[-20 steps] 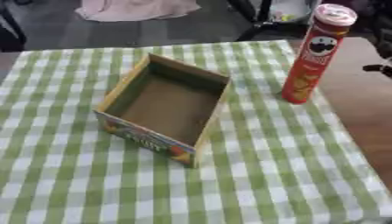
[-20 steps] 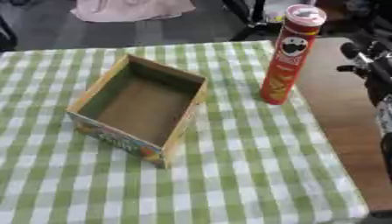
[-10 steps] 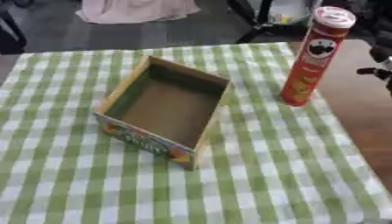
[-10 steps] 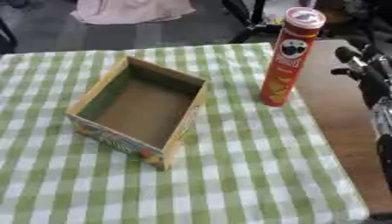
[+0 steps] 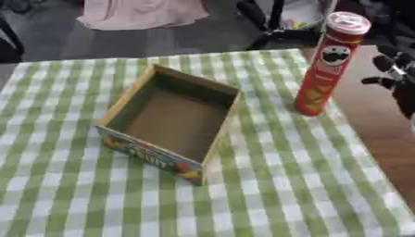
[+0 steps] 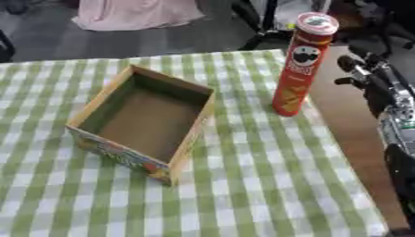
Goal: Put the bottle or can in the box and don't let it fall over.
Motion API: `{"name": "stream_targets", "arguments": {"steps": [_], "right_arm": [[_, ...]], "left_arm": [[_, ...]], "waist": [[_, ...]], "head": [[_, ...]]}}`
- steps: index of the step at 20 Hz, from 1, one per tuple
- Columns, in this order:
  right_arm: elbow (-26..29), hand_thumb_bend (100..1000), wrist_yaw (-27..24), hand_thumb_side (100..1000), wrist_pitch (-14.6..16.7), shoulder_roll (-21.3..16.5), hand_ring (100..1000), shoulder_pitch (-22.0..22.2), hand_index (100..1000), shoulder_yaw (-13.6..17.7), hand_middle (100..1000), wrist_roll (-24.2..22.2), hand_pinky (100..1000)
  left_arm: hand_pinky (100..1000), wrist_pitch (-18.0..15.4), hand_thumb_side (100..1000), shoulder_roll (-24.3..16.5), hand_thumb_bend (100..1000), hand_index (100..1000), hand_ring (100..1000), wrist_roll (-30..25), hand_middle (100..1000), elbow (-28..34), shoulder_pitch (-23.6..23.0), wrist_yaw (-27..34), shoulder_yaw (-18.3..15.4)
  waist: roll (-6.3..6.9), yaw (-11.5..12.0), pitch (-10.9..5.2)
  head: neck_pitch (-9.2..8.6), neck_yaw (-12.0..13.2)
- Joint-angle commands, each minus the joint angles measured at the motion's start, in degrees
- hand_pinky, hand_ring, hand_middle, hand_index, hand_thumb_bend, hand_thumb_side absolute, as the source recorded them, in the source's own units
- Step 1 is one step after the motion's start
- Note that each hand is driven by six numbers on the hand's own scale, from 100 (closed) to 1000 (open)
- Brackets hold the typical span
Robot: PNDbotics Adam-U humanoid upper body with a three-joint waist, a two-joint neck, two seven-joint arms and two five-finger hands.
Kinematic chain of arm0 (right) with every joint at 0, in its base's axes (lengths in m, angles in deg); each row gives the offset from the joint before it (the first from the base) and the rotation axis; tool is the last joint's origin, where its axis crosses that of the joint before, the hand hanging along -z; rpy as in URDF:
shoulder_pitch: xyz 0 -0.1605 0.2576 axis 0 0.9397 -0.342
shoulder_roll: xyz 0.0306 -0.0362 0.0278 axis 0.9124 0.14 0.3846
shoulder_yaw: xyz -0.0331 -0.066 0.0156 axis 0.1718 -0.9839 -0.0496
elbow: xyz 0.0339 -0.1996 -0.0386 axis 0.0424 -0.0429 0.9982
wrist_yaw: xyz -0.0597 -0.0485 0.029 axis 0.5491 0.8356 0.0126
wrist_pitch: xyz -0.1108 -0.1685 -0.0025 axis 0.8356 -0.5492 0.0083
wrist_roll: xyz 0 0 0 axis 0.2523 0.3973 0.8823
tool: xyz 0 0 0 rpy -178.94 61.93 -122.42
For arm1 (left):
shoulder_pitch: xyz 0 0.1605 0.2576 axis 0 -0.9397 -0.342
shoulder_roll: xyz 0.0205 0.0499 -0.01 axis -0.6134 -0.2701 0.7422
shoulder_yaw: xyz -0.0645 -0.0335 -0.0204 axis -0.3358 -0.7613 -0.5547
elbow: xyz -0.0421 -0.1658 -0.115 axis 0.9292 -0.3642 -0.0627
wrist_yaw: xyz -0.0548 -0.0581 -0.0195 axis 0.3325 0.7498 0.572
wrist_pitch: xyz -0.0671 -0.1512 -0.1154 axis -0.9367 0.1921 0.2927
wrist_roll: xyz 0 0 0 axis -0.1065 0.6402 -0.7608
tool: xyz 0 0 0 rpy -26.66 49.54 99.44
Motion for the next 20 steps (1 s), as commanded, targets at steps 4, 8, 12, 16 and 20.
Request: {"name": "stream_targets", "arguments": {"steps": [4,8,12,16,20], "right_arm": [[0.3,1000,0.7,541,-0.1,-1.2,1000,-1.0,909,0.1,1000,-0.3,639],[0.2,1000,1.0,541,-0.4,-1.1,1000,-1.1,910,-0.1,1000,-0.9,643],[0.2,1000,0.8,541,-0.1,-1.1,1000,-1.1,909,-0.2,1000,-2.1,650],[0.3,1000,1.3,541,0.0,-1.0,1000,-1.2,901,-0.2,1000,-2.4,648],[0.4,1000,1.8,541,-0.3,-1.0,992,-1.3,894,-0.3,1000,-2.5,638]], "left_arm": [[995,0.1,567,-0.9,417,777,697,-0.1,720,0.9,0.3,-0.1,-0.2],[995,0.1,569,-0.7,413,777,696,-0.2,719,0.8,0.2,-0.1,-0.1],[995,0.1,570,-0.6,410,777,695,-0.3,719,0.8,0.2,-0.1,-0.1],[995,0.2,573,-0.5,404,776,694,-0.4,718,0.7,0.2,-0.1,0.0],[995,0.2,575,-0.4,400,775,693,-0.5,718,0.7,0.1,-0.1,0.0]], "waist": [[0.18,0.0,-0.48],[0.29,0.0,-0.34],[0.38,0.0,-0.2],[0.46,-0.1,-0.14],[0.49,-0.1,-0.09]], "head": [[-0.8,-0.2],[-0.77,-0.3],[-0.73,-0.2],[-0.74,-0.2],[-0.82,-0.2]]}}
